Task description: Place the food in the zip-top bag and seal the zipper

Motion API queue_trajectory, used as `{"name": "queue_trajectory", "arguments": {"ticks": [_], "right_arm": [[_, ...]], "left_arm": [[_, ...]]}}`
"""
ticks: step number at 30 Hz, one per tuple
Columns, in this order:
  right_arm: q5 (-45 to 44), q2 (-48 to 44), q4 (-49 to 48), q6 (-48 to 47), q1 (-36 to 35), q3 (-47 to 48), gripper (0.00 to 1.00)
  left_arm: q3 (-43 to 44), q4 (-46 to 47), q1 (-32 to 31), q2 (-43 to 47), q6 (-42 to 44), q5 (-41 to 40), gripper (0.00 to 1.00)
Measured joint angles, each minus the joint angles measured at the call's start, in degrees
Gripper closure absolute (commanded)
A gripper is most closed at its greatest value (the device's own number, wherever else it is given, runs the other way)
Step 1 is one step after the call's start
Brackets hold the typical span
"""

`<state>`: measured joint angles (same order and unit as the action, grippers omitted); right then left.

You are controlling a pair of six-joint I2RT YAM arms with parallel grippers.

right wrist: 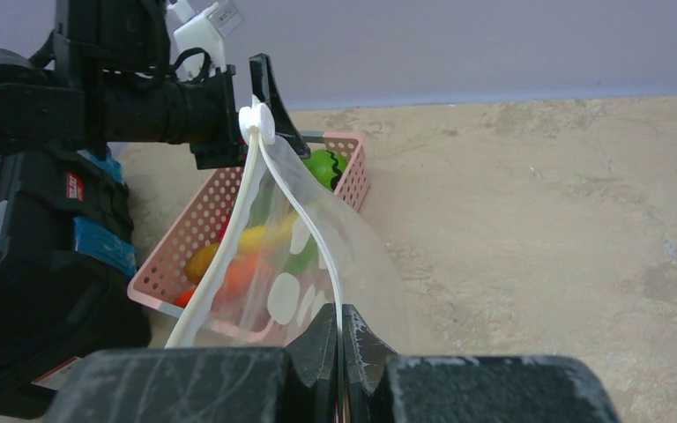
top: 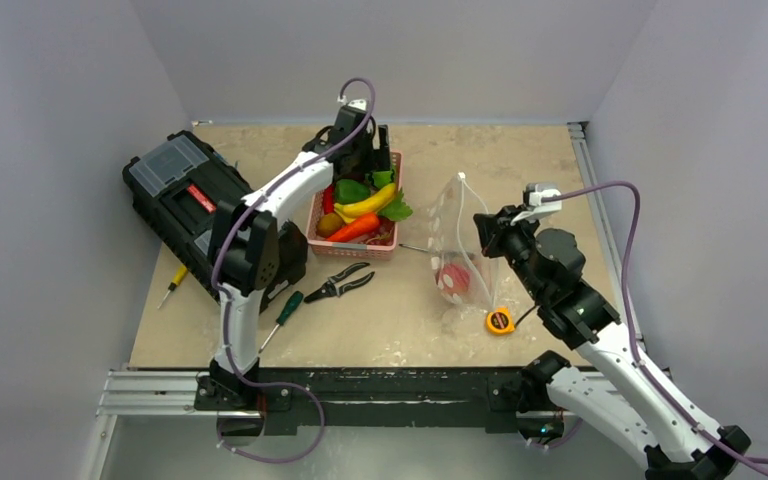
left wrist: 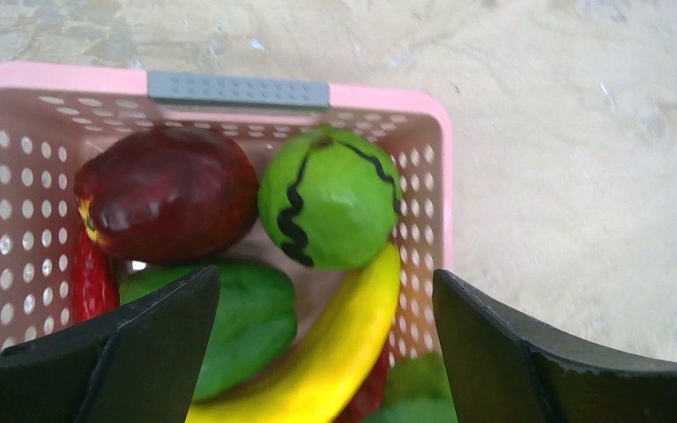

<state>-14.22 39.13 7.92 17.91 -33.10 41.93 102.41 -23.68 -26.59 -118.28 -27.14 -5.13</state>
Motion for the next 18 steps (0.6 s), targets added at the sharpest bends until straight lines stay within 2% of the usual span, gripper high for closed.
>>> {"name": "queue_trajectory", "arguments": {"ticks": [7,18], "right_arm": [[-0.04,1.09,-0.20,0.00,0.00,0.02,1.00],[-0.04,2.29,-0.79,-0.07,0.00,0.00,1.00]], "left_arm": [[4.74,0.70,-0.02,-6.71,-5.62,-5.88,0.11],[6.12,3.34,-0.15,-11.47,-14.58,-6.67,0.19]]}}
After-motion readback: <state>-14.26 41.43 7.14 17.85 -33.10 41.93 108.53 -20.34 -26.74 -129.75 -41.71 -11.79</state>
